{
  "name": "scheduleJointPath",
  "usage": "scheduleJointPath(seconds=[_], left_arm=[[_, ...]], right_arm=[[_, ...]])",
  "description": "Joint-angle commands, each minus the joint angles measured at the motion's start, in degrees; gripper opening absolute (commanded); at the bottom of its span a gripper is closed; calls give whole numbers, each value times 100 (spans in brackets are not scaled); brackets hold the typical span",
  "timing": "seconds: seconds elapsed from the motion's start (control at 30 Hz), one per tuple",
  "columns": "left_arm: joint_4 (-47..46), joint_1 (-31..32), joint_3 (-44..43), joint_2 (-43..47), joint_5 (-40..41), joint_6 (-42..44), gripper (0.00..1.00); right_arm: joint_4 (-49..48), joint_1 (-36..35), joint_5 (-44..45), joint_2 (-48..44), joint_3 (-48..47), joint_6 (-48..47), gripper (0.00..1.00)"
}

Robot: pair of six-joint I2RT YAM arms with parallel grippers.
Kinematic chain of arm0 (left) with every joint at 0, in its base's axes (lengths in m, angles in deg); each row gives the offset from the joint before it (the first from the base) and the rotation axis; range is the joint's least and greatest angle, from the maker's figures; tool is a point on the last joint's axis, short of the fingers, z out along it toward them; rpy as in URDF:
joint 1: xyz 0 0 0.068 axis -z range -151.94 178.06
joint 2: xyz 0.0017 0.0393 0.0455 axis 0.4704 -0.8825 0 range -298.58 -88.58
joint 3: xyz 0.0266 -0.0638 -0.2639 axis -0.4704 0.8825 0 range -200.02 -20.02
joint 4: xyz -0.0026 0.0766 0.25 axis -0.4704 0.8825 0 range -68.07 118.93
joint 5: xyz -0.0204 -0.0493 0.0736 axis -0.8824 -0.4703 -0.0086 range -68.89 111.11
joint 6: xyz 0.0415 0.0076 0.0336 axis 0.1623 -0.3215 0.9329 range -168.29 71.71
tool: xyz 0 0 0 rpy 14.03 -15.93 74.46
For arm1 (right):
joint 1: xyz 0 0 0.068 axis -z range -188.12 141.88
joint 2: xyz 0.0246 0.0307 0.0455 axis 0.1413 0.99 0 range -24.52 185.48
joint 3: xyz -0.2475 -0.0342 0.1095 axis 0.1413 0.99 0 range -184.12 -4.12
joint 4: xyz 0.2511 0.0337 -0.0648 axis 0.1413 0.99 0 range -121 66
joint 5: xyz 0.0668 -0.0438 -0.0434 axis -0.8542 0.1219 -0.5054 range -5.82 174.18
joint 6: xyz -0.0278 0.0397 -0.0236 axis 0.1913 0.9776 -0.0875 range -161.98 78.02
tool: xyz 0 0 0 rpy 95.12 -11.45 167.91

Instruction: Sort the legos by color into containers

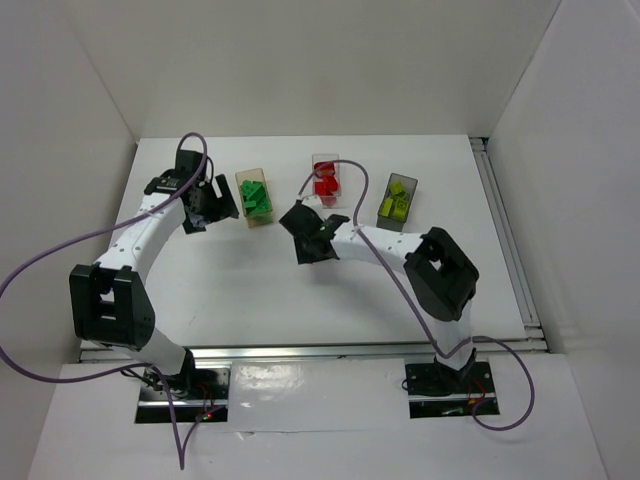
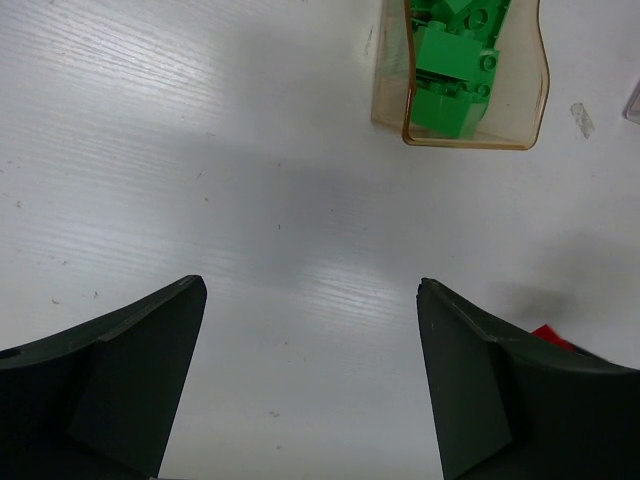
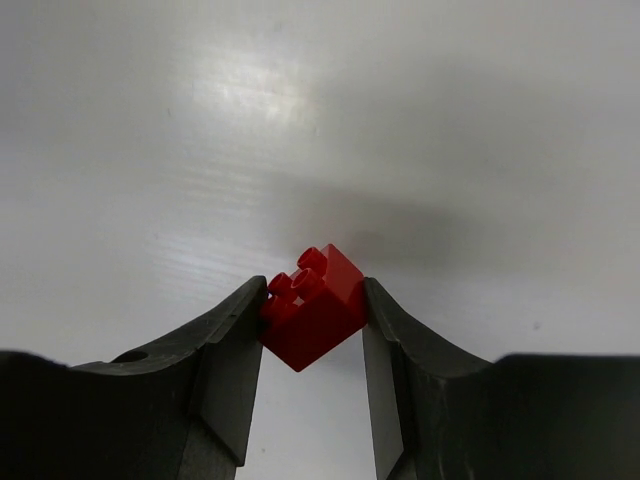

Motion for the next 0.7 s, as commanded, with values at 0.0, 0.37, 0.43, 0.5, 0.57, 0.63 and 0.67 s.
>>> scheduleJointPath(seconds=[0.0,0.37,0.43,0.5,0.57,0.63,0.67], left_arm=[[-2,17,-36,185,6,-3,95],[51,17,51,361,6,-108,95],[51,17,113,413,6,-109,95],[51,17,165,413,6,-109,95],[51,-36,166,413,6,-109,95],[51,-36,218,413,6,-109,95],[51,-36,219,413,6,-109,95]], right_arm=[[91,429,499,-31,-626,-382,29],[-304,1837,490,1295,-3260,-1332,30],[-243,1995,438,1759,-3745,-1333,31],[-6,2074,385,2060,-4472,-1333,33],[47,2145,298,2394,-4905,-1333,33],[-40,2198,183,2518,-4969,-1333,34],[-119,2198,104,2588,-4969,-1333,36]])
